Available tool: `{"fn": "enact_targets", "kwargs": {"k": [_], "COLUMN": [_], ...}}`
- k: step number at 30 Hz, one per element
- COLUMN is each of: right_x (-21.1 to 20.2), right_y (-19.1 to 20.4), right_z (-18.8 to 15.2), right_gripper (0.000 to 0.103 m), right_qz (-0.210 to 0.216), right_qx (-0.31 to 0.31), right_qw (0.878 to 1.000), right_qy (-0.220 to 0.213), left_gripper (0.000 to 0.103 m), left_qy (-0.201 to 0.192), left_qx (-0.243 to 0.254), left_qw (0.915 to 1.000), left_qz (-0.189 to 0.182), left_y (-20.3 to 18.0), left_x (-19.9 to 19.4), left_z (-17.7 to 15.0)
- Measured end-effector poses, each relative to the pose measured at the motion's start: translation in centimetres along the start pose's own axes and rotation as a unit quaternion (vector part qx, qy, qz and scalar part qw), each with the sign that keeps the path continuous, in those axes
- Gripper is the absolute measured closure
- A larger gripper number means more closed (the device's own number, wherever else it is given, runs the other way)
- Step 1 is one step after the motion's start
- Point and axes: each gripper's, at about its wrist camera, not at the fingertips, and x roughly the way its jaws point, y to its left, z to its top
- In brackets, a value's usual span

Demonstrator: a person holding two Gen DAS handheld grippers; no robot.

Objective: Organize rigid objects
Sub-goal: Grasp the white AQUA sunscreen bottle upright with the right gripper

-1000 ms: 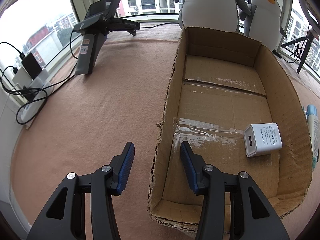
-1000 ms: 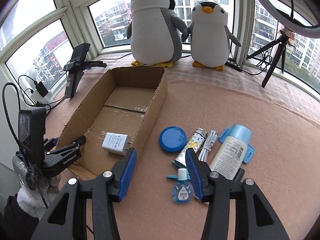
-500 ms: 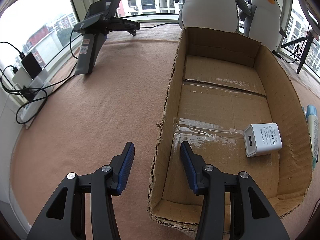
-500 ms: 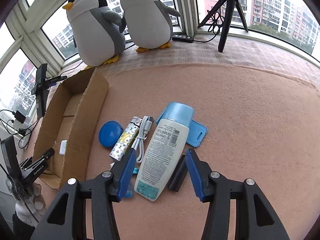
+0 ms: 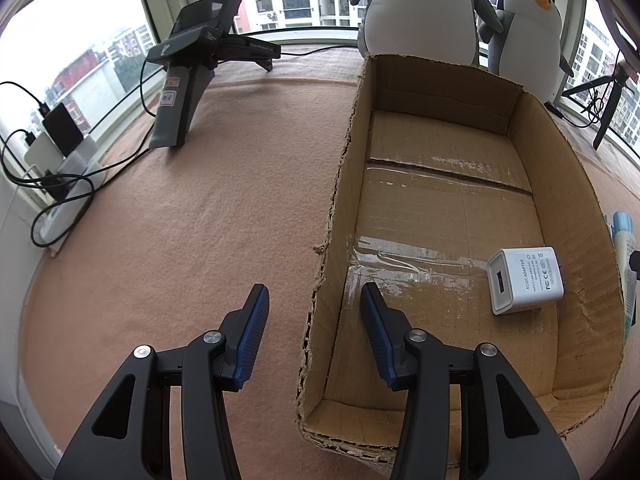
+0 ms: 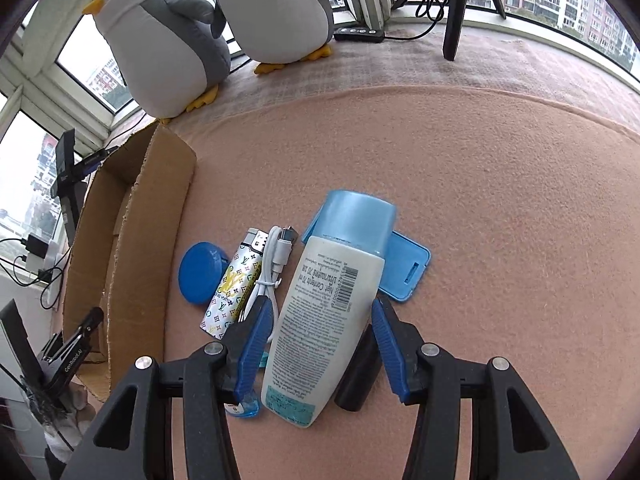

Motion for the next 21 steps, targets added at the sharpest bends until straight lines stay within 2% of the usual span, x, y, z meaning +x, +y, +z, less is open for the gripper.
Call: {"fn": "enact_targets", "kwargs": {"k": [7,16,21], "right_x": [0.7,1.6,1.8], "right_y": [-2.3,-1.8,-0.9], "right_z": [0.1,0.0,-0.1], "right_gripper": [0.055,0.055,0.062], "right_qz": [0.066,0.063,0.045], "right_qx": [0.044,0.039,0.024], "right_qw": [0.997,0.997,0.999], "right_qy": [0.013,0.011,0.009], "left_gripper": [0.056,0.056,0.056], "left_qy": [0.0,0.0,-0.001], "left_qx": [0.001,0.001,0.001], "left_qw": [1.0,1.0,1.0], "left_qz": [0.001,0.001,0.001], "left_y": [0.0,-0.1,-0.1], "left_x": [0.1,0.1,0.1], "left_z": [0.0,0.0,0.0]}}
